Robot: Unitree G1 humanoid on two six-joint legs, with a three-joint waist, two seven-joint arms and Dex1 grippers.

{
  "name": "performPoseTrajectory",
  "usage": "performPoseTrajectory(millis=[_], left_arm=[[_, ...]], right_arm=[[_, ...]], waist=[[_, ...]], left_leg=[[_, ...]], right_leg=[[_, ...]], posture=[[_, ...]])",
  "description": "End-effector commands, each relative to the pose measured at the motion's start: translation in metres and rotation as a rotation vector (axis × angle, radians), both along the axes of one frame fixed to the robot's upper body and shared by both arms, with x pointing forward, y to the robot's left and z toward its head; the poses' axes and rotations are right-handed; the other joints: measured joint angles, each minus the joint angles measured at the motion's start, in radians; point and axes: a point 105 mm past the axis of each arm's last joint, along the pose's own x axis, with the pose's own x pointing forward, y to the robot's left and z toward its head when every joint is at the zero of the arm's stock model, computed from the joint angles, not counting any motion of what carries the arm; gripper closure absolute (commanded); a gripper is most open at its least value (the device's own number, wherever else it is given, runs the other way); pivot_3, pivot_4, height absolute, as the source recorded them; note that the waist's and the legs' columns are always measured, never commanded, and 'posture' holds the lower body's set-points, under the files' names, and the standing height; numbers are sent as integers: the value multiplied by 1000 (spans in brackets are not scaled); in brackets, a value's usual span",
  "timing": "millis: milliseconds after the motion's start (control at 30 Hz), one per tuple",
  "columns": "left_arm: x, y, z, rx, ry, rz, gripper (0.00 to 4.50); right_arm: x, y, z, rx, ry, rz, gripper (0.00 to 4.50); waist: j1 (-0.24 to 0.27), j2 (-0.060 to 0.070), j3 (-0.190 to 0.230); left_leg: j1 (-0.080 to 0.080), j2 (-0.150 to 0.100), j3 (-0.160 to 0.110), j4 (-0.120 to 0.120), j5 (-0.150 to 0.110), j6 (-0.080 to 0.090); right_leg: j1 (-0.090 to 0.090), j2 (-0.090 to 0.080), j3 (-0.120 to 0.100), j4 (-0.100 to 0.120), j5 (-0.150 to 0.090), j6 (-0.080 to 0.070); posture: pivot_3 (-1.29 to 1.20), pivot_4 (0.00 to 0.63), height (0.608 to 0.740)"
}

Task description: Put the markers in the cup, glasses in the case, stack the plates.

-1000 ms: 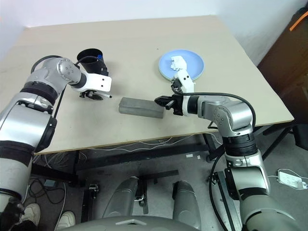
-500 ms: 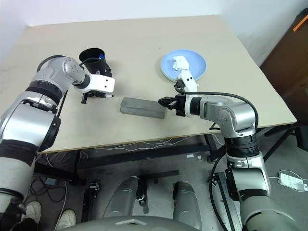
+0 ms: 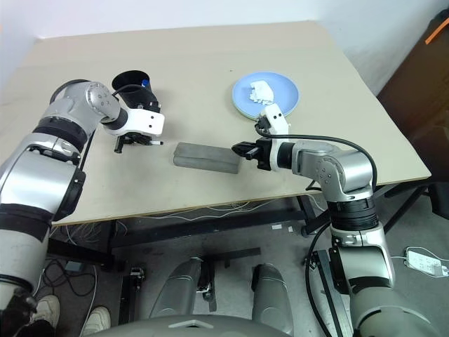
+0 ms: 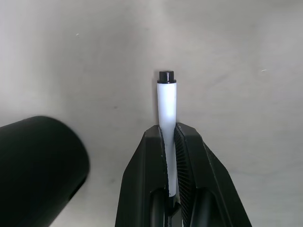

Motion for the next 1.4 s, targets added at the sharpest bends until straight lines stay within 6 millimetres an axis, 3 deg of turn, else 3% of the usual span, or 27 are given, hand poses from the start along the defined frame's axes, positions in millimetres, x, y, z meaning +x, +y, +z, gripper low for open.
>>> performPoseTrajectory(millis=[33,300,533,833,1000,1200,1400], left_arm=[[-8,-3,17,-124,60,-6,4486],[-15,3,43,-258,45,-40,4486],[-25,-14,72,-563,75,-115,4486],[-29,-15,102,-848,-8,-154,4486],[-29,-19,134,-1101,-101,-183,4486],[-25,-5,175,-1362,-296,-124,4486],[-24,21,183,-1428,-475,-29,4486]], right_arm=[[1,2,16,15,-69,16,4500],[3,12,18,34,-87,54,4500],[-1,21,22,43,-106,116,4500],[-9,32,27,58,-145,185,4500],[-9,32,23,46,-154,193,4500],[-14,36,29,77,-201,241,4500],[-23,39,48,141,-285,294,4500]], waist=[[0,0,0],[0,0,0],[2,0,0],[-11,0,0],[-16,0,0],[-16,0,0],[-17,0,0]], left_leg=[[0,0,0,0,0,0],[0,0,0,0,0,0],[0,0,0,1,0,0],[1,0,0,1,1,1],[3,0,0,1,2,1],[4,0,0,0,3,1],[8,0,1,0,3,0]], right_leg=[[0,0,0,0,0,0],[0,0,0,0,0,0],[1,0,0,0,0,0],[2,1,0,1,0,1],[4,0,0,1,1,1],[5,1,0,2,1,1],[8,1,1,2,2,4]], posture=[[0,150,707],[0,150,707],[0,150,707],[0,150,707],[0,150,707],[0,150,707],[0,150,707]])
